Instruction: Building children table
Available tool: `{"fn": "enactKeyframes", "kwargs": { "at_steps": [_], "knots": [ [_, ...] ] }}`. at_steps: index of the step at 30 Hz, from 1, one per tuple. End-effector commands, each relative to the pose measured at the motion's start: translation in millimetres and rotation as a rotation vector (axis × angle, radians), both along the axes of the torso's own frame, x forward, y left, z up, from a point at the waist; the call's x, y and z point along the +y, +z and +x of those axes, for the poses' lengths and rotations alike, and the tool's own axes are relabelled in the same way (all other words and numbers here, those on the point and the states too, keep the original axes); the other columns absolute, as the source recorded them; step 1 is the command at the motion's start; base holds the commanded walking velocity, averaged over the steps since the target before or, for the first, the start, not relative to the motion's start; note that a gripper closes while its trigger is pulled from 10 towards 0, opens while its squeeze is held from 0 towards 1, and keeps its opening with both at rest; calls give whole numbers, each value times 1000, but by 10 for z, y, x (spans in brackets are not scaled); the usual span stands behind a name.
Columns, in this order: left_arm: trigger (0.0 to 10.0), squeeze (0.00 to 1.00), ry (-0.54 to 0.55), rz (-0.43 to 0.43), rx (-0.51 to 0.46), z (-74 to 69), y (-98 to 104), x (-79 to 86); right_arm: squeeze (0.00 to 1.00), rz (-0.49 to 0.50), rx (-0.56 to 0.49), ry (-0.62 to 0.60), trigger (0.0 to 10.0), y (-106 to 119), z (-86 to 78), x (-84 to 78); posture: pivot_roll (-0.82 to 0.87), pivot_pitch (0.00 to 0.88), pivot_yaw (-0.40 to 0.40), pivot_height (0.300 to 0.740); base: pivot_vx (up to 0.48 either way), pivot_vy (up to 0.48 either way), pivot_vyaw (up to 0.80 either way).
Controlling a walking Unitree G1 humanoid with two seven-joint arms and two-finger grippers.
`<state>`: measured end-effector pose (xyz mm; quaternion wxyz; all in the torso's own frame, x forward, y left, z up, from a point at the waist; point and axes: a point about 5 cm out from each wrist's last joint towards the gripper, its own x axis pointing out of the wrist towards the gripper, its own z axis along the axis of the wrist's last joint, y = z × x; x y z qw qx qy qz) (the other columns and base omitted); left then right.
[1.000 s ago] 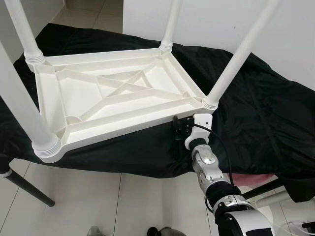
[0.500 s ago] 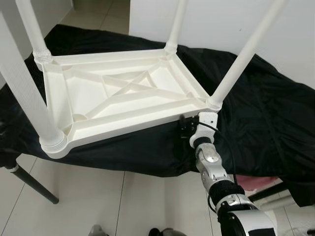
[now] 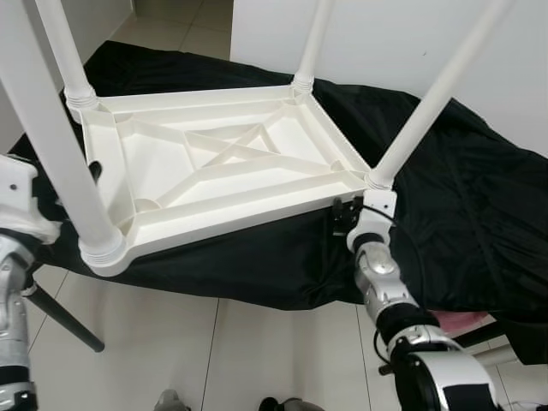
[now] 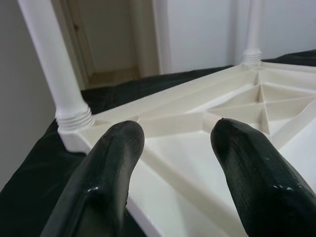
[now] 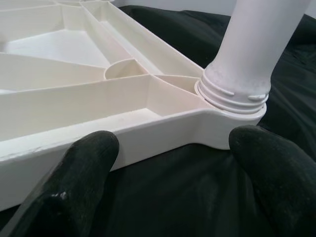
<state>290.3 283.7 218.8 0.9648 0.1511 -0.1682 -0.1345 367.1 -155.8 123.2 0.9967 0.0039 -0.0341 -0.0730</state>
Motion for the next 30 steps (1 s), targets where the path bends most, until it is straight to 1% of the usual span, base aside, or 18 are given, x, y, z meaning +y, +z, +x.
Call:
{"fn": "enactKeyframes", "kwargs": {
  "at_steps": [1,4,5,6,7,8,9,10,11,14,17,19,20,23,24,26,28,30],
  "knots": [
    [10000,0,-63,23,7,20,-26,-159,0,-10,32,-20,10000,-24,15,-68,144,125,-136,740,0,0,0],
    [10000,0,-80,24,4,21,-30,-214,0,-18,31,-17,10000,-3,33,-70,144,125,-136,740,0,0,0],
    [10000,0,-97,20,3,23,-36,-266,0,-27,29,-11,10000,19,50,-67,140,128,-143,740,0,0,0],
    [10000,0,-125,7,6,23,-63,-363,0,-24,34,-5,10000,41,74,-66,137,130,-144,740,0,0,0],
    [10000,0,-125,7,6,23,-63,-363,0,-24,34,-5,10000,41,74,-66,137,130,-144,740,0,0,0],
    [10000,0,-160,-3,10,8,-111,-527,0,-18,47,3,10000,63,107,-69,136,131,-146,740,0,0,0],
    [10000,0,-160,-3,10,8,-111,-527,0,-18,47,3,10000,63,107,-69,136,131,-146,740,0,0,0],
    [10000,0,-176,-10,14,-3,-137,-601,0,-16,53,5,10000,68,118,-74,136,131,-146,740,0,0,0],
    [10000,0,-176,-10,14,-3,-137,-601,0,-16,53,5,10000,68,118,-74,136,131,-146,740,0,0,0],
    [10000,0,-233,-34,30,-54,-203,-797,0,-3,71,14,10000,59,130,-93,141,139,-153,740,0,0,0],
    [10000,0,-251,-36,37,-78,-225,-859,0,-1,76,14,10000,52,131,-98,143,147,-156,740,0,0,0],
    [10000,0,-290,-50,45,-119,-243,-961,0,3,85,8,10000,39,131,-97,141,150,-155,740,0,0,0],
    [10000,0,-290,-50,45,-119,-243,-961,0,3,85,8,10000,39,131,-97,141,150,-155,740,0,0,0],
    [10000,0,-322,-69,47,-161,-225,-1077,0,10,101,13,10000,11,130,-95,141,163,-158,740,0,0,0],
    [10000,0,-322,-69,47,-161,-225,-1077,0,10,101,13,10000,11,130,-95,141,163,-158,740,0,0,0],
    [10000,0,-342,-75,50,-185,-218,-1135,0,12,109,16,10000,1,132,-99,141,163,-158,740,0,0,0],
    [10000,0,-376,-68,61,-233,-225,-1207,0,4,111,19,10000,17,143,-111,138,173,-157,740,0,0,0],
    [10000,0,-416,-59,81,-284,-237,-1302,0,-36,105,29,10000,64,168,-121,147,185,-162,740,0,0,0]
  ]
}}
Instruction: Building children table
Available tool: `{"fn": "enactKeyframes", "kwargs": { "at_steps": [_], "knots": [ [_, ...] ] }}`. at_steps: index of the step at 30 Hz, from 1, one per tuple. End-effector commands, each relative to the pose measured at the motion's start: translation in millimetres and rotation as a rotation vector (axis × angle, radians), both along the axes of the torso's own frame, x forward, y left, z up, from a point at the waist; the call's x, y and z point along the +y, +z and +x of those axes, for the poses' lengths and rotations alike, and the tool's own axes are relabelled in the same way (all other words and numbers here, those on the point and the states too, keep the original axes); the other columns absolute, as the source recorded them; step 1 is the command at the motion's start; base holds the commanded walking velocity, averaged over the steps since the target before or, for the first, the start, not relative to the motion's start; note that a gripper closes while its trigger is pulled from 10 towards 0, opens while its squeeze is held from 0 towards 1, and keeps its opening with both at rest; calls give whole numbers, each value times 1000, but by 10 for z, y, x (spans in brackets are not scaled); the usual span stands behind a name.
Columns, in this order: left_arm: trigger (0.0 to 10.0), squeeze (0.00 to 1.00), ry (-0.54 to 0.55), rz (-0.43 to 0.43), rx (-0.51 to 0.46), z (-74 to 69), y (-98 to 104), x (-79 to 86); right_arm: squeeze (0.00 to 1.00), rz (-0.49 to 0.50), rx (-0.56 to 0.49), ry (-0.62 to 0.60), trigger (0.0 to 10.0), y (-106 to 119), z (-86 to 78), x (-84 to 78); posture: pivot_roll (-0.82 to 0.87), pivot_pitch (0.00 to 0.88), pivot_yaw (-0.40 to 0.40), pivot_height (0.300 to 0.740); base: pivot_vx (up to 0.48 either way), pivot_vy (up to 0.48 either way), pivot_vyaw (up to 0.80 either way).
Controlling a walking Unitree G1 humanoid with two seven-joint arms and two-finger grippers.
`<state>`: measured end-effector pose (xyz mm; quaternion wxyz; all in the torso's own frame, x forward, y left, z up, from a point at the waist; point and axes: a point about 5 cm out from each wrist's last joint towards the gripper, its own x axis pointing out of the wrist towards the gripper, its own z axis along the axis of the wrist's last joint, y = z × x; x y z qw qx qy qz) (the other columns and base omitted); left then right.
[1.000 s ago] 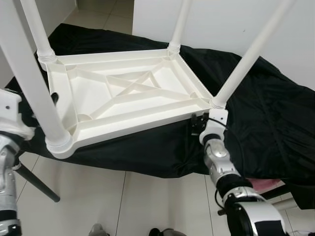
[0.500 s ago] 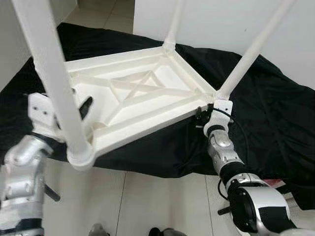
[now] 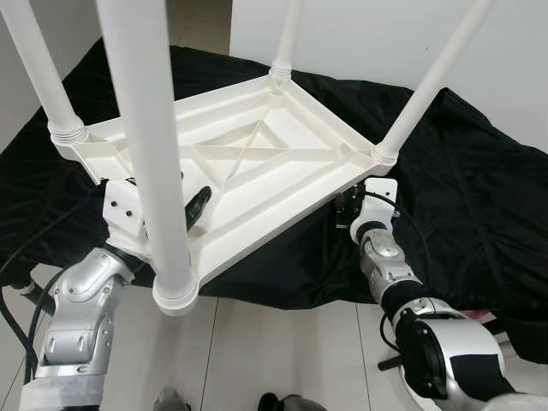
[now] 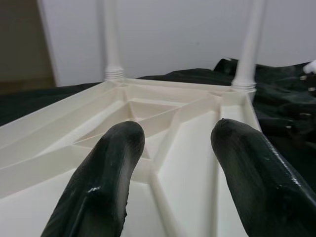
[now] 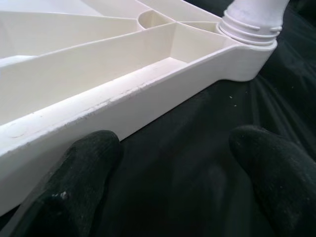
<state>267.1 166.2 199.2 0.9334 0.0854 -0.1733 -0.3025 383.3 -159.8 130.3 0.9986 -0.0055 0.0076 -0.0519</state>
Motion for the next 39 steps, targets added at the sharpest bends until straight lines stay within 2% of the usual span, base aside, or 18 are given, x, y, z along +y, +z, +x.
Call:
{"fn": "enactKeyframes", "kwargs": {
  "at_steps": [1,4,8,9,12,15,19,23,25,26,29,30,33,36,39],
  "knots": [
    [10000,0,-59,8,30,-52,-41,-128,0,-23,20,-12,10000,-7,5,-81,147,185,-162,740,0,0,0],
    [10000,0,-95,39,47,-93,-55,-205,0,-39,15,-5,10000,46,36,-78,150,186,-164,740,0,0,0],
    [10000,0,-106,30,53,-102,-35,-232,0,-41,4,18,10000,88,58,-35,149,178,-156,740,0,0,0],
    [10000,0,-138,26,52,-103,-10,-316,0,-36,-17,51,10000,152,87,28,149,162,-148,740,0,0,0],
    [10000,0,-148,26,51,-103,-6,-347,0,-38,-24,56,10000,171,94,42,149,162,-148,740,0,0,0],
    [10000,0,-130,4,51,-29,24,-454,0,-48,-44,13,10000,213,105,18,149,153,-139,740,0,0,0],
    [10000,0,-95,0,49,19,27,-446,0,-27,-57,-5,10000,199,87,-27,145,153,-137,740,0,0,0],
    [10000,0,-55,9,53,55,28,-338,0,-17,-73,-20,10000,147,42,-96,138,152,-132,740,0,0,0],
    [10000,0,-14,41,62,105,10,-160,0,-11,-96,-32,10000,62,-40,-194,123,152,-121,740,0,0,0],
    [10000,0,-14,41,62,105,10,-160,0,-11,-96,-32,10000,62,-40,-194,123,152,-121,740,0,0,0],
    [10000,0,26,93,101,201,-41,73,0,-11,-121,-50,10000,-49,-164,-326,100,151,-105,740,0,0,0],
    [10000,0,26,93,101,201,-41,73,0,-11,-121,-50,10000,-49,-164,-326,100,151,-105,740,0,0,0],
    [10000,0,80,139,155,314,-86,230,0,0,-147,-63,10000,-120,-271,-372,75,151,-83,740,0,0,0],
    [10000,0,88,140,159,329,-81,241,0,0,-150,-65,10000,-134,-289,-369,73,150,-79,740,0,0,0],
    [10000,0,71,105,166,330,-43,196,0,16,-140,-69,10000,-163,-294,-349,62,153,-72,740,0,0,0]
  ]
}}
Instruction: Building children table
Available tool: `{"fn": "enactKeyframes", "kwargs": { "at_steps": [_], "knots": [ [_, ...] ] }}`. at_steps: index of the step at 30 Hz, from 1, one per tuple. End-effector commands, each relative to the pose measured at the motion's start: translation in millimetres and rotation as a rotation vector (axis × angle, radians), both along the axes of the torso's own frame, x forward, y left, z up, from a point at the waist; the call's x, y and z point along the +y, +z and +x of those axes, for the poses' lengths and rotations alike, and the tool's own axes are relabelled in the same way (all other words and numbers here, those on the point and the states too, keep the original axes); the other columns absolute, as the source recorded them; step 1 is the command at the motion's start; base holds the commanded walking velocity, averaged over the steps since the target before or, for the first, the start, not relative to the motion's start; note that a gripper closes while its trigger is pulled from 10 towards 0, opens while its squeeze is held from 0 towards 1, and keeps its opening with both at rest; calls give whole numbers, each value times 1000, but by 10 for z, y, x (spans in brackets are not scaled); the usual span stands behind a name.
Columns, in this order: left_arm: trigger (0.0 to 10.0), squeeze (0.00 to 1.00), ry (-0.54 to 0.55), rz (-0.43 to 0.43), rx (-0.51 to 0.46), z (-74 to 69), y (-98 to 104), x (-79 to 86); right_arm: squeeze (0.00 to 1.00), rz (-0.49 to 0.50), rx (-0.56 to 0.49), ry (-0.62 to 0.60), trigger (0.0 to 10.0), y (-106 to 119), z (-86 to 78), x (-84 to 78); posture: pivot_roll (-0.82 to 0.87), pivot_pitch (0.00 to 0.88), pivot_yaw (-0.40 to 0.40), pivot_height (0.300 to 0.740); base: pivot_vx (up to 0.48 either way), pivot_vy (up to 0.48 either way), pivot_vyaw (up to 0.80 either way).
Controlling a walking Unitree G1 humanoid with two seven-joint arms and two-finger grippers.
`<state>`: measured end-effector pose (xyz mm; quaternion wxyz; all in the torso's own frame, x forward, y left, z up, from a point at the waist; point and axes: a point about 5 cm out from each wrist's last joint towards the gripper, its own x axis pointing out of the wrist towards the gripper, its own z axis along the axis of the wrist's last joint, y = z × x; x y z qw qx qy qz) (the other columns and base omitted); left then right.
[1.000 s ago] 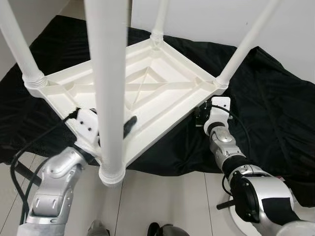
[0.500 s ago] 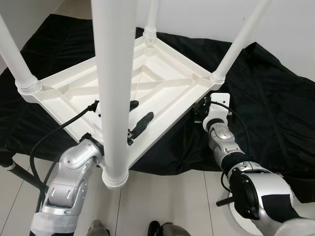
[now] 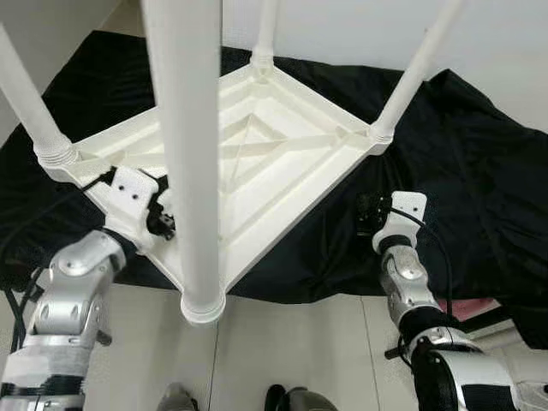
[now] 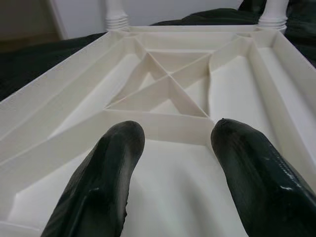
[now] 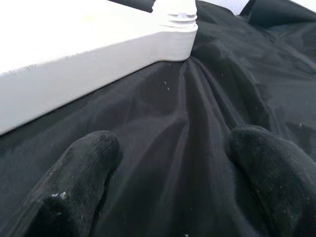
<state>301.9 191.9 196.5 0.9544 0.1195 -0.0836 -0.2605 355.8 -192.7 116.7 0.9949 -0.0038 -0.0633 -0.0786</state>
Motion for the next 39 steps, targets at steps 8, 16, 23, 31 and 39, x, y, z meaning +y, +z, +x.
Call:
{"fn": "enactKeyframes", "kwargs": {
  "at_steps": [8,16,23,31,39],
  "knots": [
    [10000,0,-62,-73,132,-105,-92,-247,0,79,9,153,10000,95,136,221,76,170,-90,740,0,0,0],
    [10000,0,-79,-166,141,-221,-25,-340,0,85,28,242,10000,203,234,361,112,172,-126,740,0,0,0],
    [10000,0,-80,-213,115,-437,62,-522,0,117,62,360,10000,305,330,565,167,170,-164,740,0,0,0],
    [10000,0,-98,-252,115,-583,153,-627,0,126,58,435,10000,414,383,720,190,169,-189,740,0,0,0],
    [10000,0,-133,-240,104,-610,231,-771,0,59,56,446,10000,510,423,864,194,162,-189,740,0,0,0]
  ]
}}
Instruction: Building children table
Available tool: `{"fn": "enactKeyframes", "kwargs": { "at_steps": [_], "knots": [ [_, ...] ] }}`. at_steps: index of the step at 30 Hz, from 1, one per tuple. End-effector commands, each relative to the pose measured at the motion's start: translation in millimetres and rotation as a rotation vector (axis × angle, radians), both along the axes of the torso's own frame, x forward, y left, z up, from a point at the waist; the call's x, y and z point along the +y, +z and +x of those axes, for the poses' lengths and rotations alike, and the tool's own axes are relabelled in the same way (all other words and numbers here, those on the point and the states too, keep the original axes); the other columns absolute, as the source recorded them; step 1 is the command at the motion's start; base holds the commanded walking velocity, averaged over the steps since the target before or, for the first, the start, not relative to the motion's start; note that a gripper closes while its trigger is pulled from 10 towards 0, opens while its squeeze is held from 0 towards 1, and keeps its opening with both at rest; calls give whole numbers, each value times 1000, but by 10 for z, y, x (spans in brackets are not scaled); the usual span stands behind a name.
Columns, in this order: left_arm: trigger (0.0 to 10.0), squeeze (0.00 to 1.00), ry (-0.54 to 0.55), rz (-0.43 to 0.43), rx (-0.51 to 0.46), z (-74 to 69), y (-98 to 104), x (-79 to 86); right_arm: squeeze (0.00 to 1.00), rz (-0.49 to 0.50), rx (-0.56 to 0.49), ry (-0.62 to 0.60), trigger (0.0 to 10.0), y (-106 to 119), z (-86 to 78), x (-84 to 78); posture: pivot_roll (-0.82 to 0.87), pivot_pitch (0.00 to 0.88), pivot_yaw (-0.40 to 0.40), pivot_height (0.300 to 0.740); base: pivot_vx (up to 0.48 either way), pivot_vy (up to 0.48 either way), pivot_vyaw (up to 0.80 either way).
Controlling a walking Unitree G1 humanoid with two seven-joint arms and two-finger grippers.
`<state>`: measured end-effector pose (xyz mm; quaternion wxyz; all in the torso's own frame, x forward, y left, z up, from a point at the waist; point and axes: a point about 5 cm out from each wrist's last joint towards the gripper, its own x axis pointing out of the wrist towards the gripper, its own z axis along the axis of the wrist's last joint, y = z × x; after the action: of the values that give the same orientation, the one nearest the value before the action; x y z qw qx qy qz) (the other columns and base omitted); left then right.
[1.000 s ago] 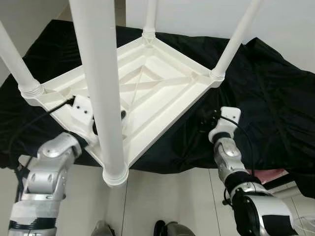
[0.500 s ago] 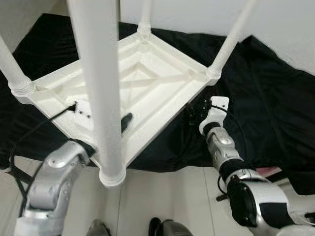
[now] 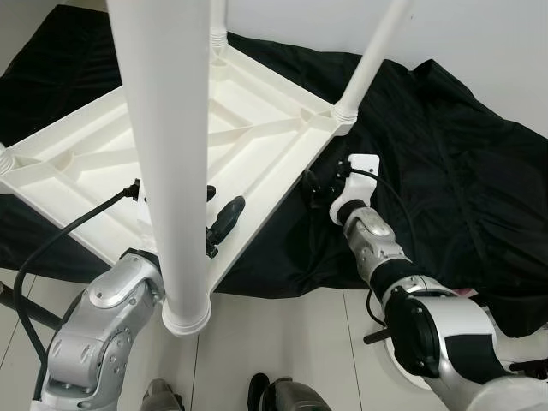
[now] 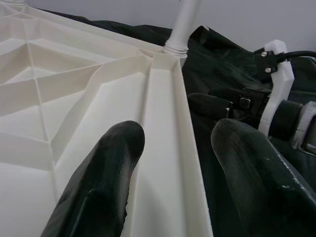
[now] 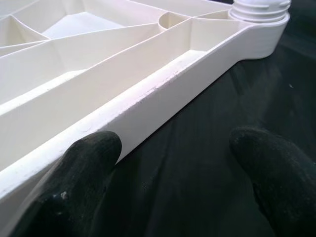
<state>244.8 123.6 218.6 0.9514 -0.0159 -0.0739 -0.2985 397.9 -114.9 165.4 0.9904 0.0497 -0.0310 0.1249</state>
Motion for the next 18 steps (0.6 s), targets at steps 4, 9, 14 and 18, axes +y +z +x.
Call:
{"fn": "enactKeyframes", "kwargs": {
  "at_steps": [4,9,14,18],
  "knots": [
    [10000,0,-29,-3,8,-26,22,-99,0,-33,-14,-30,10000,35,15,12,192,154,-184,740,0,0,0],
    [10000,0,-21,0,17,-26,15,-89,0,-42,-23,-64,10000,22,10,-66,191,154,-182,740,0,0,0],
    [10000,0,48,5,24,87,-19,106,0,20,-63,-169,10000,-67,-65,-389,168,136,-153,740,0,0,0],
    [10000,0,123,-43,50,237,-51,350,0,99,-85,-252,10000,-245,-220,-731,145,120,-127,740,0,0,0]
  ]
}}
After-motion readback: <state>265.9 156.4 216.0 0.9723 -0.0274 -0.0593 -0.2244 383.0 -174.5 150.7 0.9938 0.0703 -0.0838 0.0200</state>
